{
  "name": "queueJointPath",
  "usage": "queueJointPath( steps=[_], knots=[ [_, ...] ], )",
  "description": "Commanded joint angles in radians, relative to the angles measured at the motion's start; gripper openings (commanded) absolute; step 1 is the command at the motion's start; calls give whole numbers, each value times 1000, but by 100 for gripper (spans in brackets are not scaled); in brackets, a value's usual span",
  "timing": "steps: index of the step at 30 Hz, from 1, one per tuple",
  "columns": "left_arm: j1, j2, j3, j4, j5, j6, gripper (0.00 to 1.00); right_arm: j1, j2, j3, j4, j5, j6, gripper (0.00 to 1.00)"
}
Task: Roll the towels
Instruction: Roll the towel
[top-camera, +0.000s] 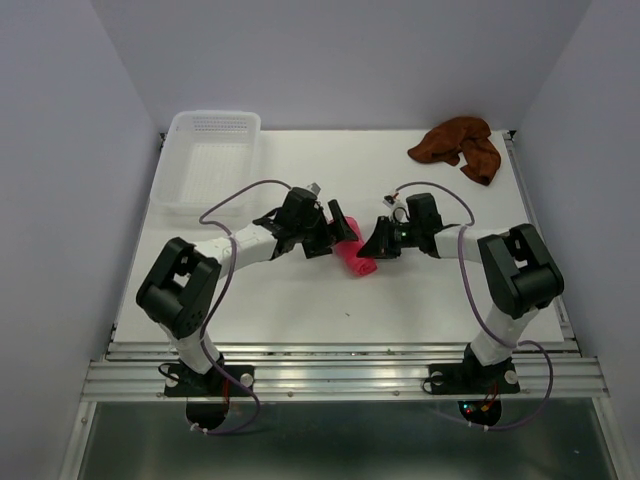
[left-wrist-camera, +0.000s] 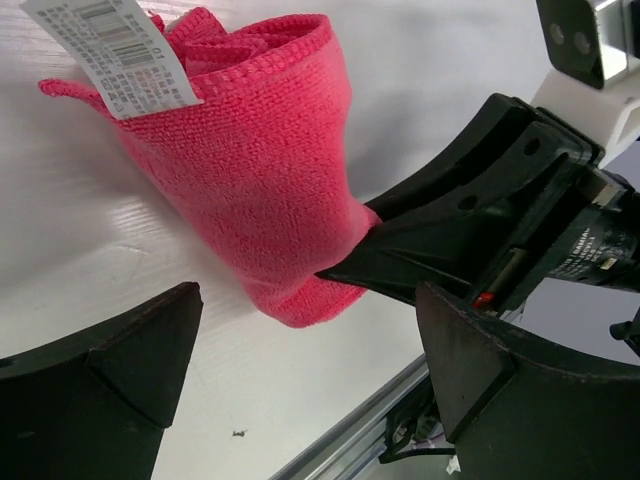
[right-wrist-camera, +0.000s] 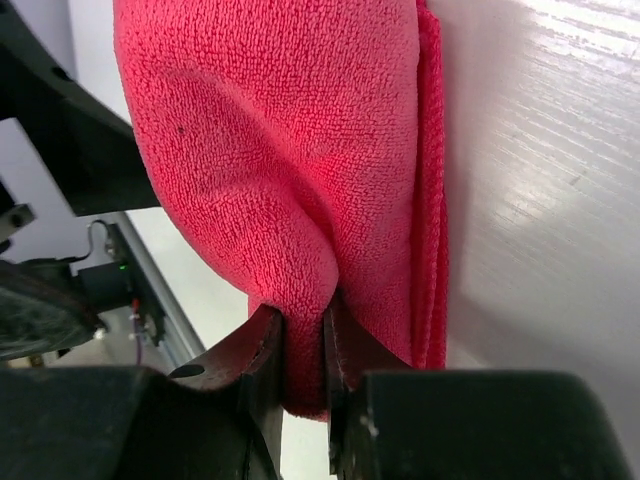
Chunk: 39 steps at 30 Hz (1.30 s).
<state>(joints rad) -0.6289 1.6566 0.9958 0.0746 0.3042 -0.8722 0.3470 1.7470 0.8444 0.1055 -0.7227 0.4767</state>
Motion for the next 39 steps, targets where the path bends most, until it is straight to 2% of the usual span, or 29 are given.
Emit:
queueJointPath(
  steps=[1, 10, 16, 18, 19, 21, 24, 25, 27, 28, 29, 30, 33, 35, 36, 37, 38, 39],
  knots=[
    [-6, 57, 43, 80, 50, 12, 99, -45, 37, -14, 8, -121, 59, 1],
    [-6, 158, 112, 71, 50, 19, 99, -77, 85, -7, 19, -202, 74, 1],
    [-6, 210, 132, 50, -16, 12, 99, -88, 115, -2, 17, -216, 65, 1],
    [-6, 227, 144, 48, -39, 6, 95, -97, 115, -1, 17, -216, 57, 1],
    [-6, 247, 153, 31, -51, 7, 88, -97, 115, -1, 17, -216, 54, 1],
    [-6, 270, 185, -5, -79, 7, 83, -97, 112, 1, 16, -219, 48, 1],
    [-8, 302, 222, -21, -86, 10, 65, -97, 109, 2, 3, -219, 31, 1],
    [-9, 310, 227, -21, -86, 18, 54, -97, 106, 5, -9, -213, 27, 2],
    [-8, 312, 230, -21, -97, 19, 40, -97, 98, 12, -33, -189, -9, 4],
    [-8, 315, 231, -25, -103, 16, 26, -97, 86, 18, -52, -172, -21, 6],
    [-8, 318, 233, -30, -111, 15, 18, -97, 79, 22, -88, -159, -41, 7],
    [-8, 325, 250, -53, -119, 16, 0, -97, 57, 34, -101, -141, -68, 12],
    [-8, 328, 312, -120, -158, 32, 0, -97, 5, 50, -159, -126, -114, 23],
    [-8, 313, 343, -194, -198, 41, 0, -97, -70, 53, -173, -124, -127, 37],
    [-8, 302, 369, -215, -238, 47, 0, -97, -99, 55, -174, -123, -131, 51],
    [-6, 281, 379, -248, -258, 55, 0, -97, -127, 55, -173, -123, -125, 57],
    [4, 269, 392, -252, -267, 61, 0, -97, -183, 58, -171, -119, -124, 98],
    [14, 256, 397, -249, -261, 68, 0, -97, -210, 59, -171, -110, -115, 100]
  ],
)
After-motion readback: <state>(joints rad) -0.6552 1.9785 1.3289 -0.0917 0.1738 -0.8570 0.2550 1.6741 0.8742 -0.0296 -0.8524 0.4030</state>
